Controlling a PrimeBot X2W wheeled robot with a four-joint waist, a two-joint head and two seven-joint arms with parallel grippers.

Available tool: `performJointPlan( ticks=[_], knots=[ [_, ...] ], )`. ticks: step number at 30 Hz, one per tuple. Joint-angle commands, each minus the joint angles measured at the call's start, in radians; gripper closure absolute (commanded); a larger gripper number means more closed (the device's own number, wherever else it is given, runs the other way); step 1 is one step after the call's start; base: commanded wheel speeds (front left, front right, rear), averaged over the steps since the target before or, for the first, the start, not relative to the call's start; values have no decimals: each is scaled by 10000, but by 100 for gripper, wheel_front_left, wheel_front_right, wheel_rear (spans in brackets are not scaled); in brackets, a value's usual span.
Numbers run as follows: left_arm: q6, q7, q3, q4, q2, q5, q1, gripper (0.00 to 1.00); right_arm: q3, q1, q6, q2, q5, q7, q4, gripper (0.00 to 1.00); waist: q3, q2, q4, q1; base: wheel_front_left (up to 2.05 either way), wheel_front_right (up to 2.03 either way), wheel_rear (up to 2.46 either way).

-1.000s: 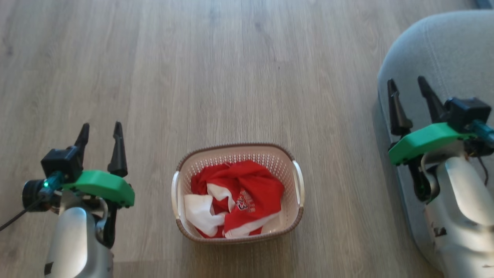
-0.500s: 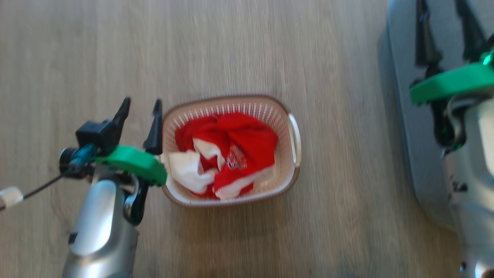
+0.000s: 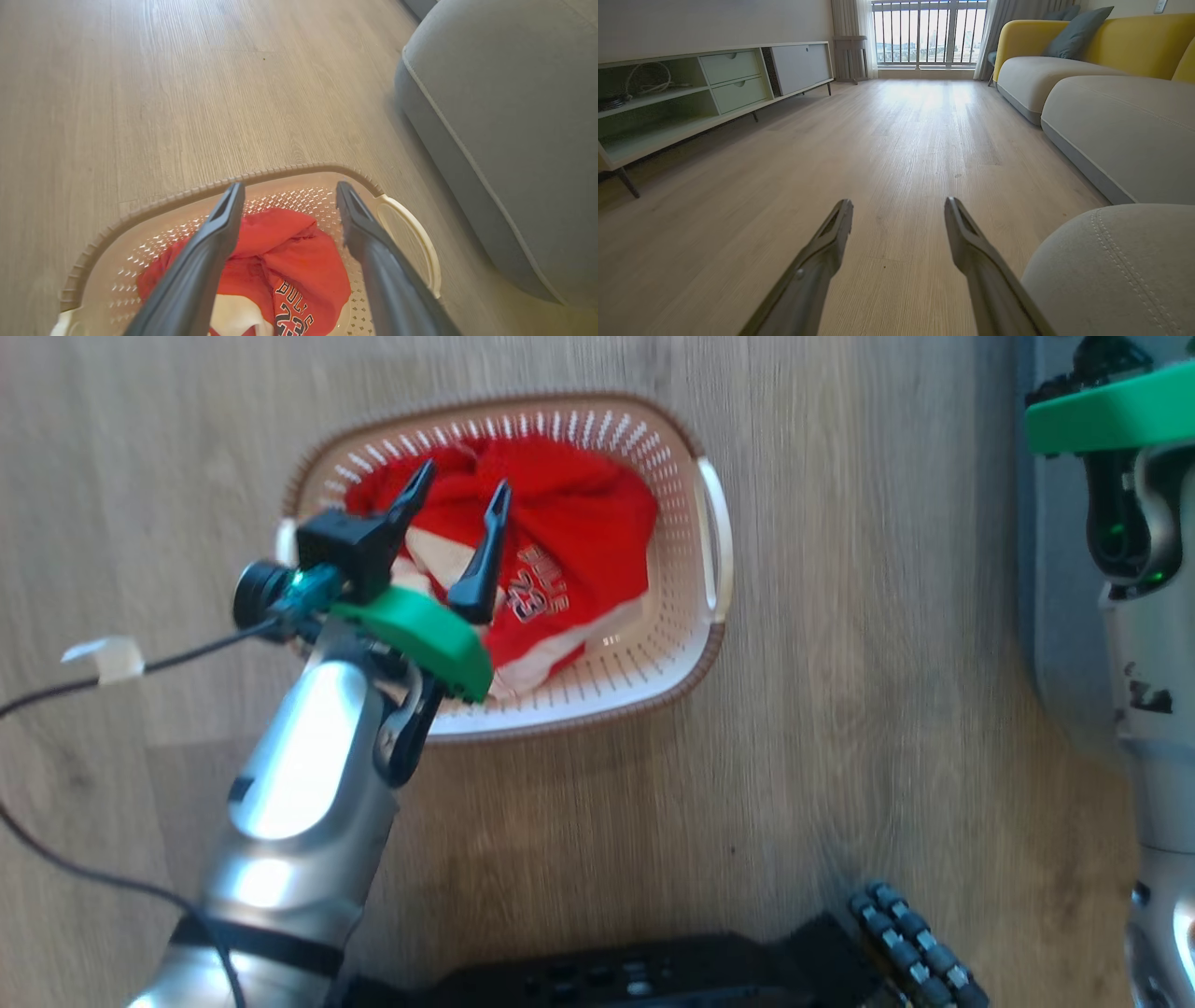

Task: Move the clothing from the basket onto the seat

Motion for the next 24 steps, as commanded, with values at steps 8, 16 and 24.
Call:
performJointPlan(
  ticks=[8, 16, 24],
  knots=[
    [107, -122, -1063, 743, 164, -60, -1501, 0, 191, -263, 4, 50, 142, -63, -797, 0, 1728, 1, -486, -3, 0, 0, 0],
    [381, -122, -1838, 2105, 164, 103, -2560, 0, 383, -374, 4, 430, 116, -63, -1095, 0, 2246, 1, -955, -3, 0, 0, 0],
    [958, -122, -2711, 4148, 164, 331, -3491, 0, 564, -465, 4, 588, 105, -63, -1293, 0, 2510, 1, -1337, -3, 0, 0, 0]
  ],
)
